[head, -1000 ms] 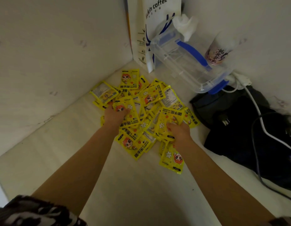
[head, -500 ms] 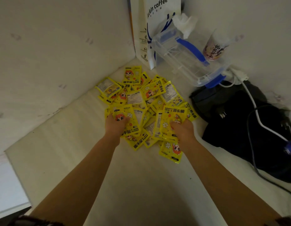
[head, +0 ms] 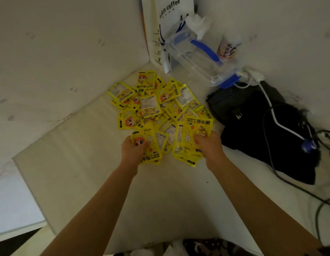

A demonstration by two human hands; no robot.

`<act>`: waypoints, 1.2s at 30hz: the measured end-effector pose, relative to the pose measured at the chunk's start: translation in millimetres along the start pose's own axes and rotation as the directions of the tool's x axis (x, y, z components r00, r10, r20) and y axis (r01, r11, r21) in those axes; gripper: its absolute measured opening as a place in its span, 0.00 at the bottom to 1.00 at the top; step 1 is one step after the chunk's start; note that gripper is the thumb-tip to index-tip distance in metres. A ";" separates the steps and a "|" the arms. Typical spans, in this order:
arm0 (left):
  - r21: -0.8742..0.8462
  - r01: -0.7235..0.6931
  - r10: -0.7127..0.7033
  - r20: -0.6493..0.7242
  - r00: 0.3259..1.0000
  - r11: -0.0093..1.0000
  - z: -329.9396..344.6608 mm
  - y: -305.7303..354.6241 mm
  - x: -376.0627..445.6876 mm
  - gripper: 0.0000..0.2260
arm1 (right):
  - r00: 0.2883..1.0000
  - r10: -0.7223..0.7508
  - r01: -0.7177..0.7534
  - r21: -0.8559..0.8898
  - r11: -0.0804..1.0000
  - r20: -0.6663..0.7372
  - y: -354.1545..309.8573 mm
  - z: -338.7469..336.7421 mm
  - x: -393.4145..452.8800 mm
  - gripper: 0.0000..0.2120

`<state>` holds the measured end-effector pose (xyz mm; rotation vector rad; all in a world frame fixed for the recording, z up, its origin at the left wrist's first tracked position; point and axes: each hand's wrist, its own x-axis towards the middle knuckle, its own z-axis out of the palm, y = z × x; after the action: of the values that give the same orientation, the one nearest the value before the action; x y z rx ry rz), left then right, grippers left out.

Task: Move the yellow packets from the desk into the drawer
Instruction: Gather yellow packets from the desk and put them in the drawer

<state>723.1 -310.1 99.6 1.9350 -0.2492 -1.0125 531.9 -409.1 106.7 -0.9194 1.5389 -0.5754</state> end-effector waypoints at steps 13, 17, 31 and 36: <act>0.057 0.002 -0.016 0.241 0.970 0.998 -41.8 -77.0 -82.7 0.09 | 0.994 0.091 -0.085 0.111 0.990 -0.056 104.8 -9.3 -131.5 0.07; 0.129 -0.007 -0.037 0.329 0.944 0.992 -69.1 -111.7 -104.4 0.10 | 0.986 0.133 -0.111 0.199 0.974 -0.105 147.2 -11.2 -185.5 0.09; 0.351 -0.255 -0.038 0.649 0.760 0.901 -67.8 -171.5 -220.6 0.12 | 0.887 0.269 -0.058 0.488 0.871 -0.375 251.6 -61.7 -342.8 0.06; 0.390 -0.332 -0.079 0.741 0.666 0.859 -54.8 -199.6 -274.2 0.13 | 0.832 0.331 -0.014 0.580 0.814 -0.445 298.9 -89.2 -394.6 0.05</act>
<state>544.3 -16.8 105.8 1.7771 -1.2183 -1.7351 374.3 68.4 116.8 -0.1444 1.7696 -1.1372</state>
